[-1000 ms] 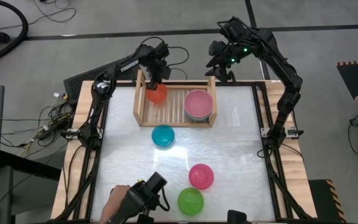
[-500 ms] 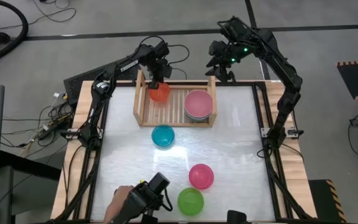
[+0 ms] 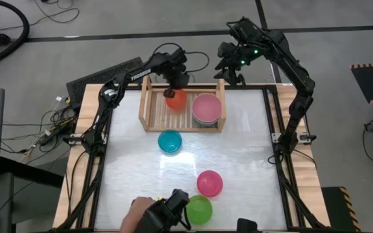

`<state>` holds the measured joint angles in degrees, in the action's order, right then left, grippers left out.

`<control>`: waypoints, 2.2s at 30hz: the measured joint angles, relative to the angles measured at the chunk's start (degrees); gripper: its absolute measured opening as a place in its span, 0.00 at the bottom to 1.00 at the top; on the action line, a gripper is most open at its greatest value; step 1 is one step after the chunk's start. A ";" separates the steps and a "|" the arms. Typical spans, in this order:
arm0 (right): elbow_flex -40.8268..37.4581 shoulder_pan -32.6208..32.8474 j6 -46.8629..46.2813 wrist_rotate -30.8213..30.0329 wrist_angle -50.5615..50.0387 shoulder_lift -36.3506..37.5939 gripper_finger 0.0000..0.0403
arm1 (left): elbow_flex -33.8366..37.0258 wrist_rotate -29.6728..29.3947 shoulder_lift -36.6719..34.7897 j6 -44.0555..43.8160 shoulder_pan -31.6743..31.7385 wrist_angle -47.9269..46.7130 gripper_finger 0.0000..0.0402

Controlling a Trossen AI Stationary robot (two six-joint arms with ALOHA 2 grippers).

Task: Place and stack bowls onto a shelf
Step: Put the light orange bowl on the shelf, then stack the light blue bowl on top of the light orange bowl on the shelf

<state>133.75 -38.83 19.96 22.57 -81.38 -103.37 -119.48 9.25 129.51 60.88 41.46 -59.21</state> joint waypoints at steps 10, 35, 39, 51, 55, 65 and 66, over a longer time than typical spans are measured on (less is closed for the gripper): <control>0.00 0.00 0.00 0.01 0.00 0.00 0.58 | 0.00 0.69 1.54 -0.13 -0.19 -0.44 0.00; -0.20 -1.52 -2.11 -0.06 2.31 0.00 0.58 | -7.50 -4.50 0.33 -11.77 -2.38 -0.55 0.36; -3.42 -2.33 -6.88 -0.17 9.77 0.02 0.58 | -15.24 -5.17 -4.08 -14.43 -2.31 -4.15 0.36; -21.70 -0.10 -18.73 -0.22 40.57 0.04 0.54 | -13.20 -6.56 -29.29 -29.60 1.74 -3.17 0.34; -26.62 1.72 -18.64 -0.21 46.99 -0.19 0.50 | -13.20 -5.19 -31.75 -30.28 1.91 -7.86 0.31; -20.21 -1.14 -19.55 -0.28 37.95 5.81 0.38 | -2.13 6.40 -26.07 -29.19 0.56 -11.97 0.11; -19.70 -1.48 -19.54 -0.28 37.84 6.83 0.37 | -0.37 4.03 -25.52 -29.34 0.21 -10.84 0.06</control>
<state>114.05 -40.31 0.42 22.29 -43.54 -96.54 -119.85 13.28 104.00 31.55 41.66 -70.05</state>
